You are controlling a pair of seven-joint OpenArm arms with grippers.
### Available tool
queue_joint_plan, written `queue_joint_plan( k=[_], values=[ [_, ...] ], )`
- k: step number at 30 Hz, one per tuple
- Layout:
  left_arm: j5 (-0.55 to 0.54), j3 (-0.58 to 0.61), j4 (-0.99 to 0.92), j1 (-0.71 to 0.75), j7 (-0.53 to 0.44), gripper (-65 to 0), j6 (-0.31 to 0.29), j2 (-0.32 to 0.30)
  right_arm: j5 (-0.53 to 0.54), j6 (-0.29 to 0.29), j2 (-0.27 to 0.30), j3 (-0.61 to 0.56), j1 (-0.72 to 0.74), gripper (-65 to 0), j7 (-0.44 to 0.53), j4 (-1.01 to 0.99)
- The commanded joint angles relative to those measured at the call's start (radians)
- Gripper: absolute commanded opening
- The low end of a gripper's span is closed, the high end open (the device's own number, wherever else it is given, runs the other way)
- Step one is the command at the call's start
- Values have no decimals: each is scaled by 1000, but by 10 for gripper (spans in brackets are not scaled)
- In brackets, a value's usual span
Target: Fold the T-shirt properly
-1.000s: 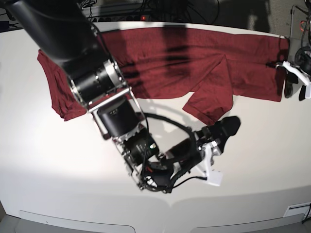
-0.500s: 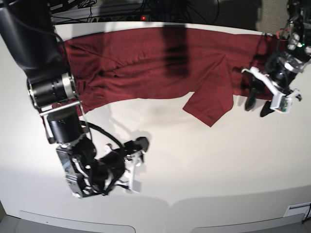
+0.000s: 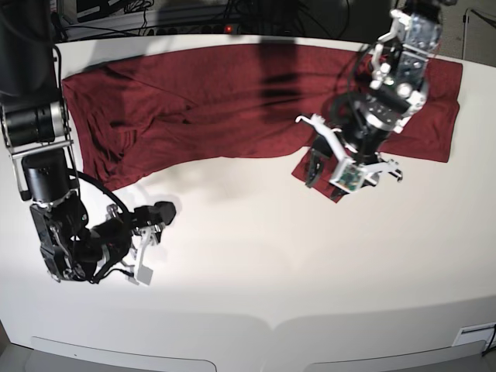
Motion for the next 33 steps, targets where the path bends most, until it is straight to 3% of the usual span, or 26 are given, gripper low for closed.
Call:
queue_joint_plan(
  k=[1,5,9,13,17,22,27,33],
  values=[
    [28,13,-13,-25,-18,-397,20,9,17,4,19,5,28,-379,8,14],
    [97,54,-129,-87,23,-397,85,61,18,4,47,5,0,-379,8,14],
    [103,53,-221,-144,105,-397,90,111,18,4,67,5,-8,-379,10,14],
    [108,53,-264,-164,120,-397,87,146,48,4,74,5,-7,-379,17,14],
    [132,53,-264,-164,140,-397,75,151,63,4,74,5,-7,-379,24,14],
    [140,63,-266,-156,152,-397,-18,151,63,4,72,5,-7,-379,45,14],
    [209,74,-365,-167,89,-397,-14,150,63,4,68,5,-7,-379,28,14],
    [206,72,-501,-231,145,-397,45,151,64,4,69,5,-7,-379,14,14]
  ],
)
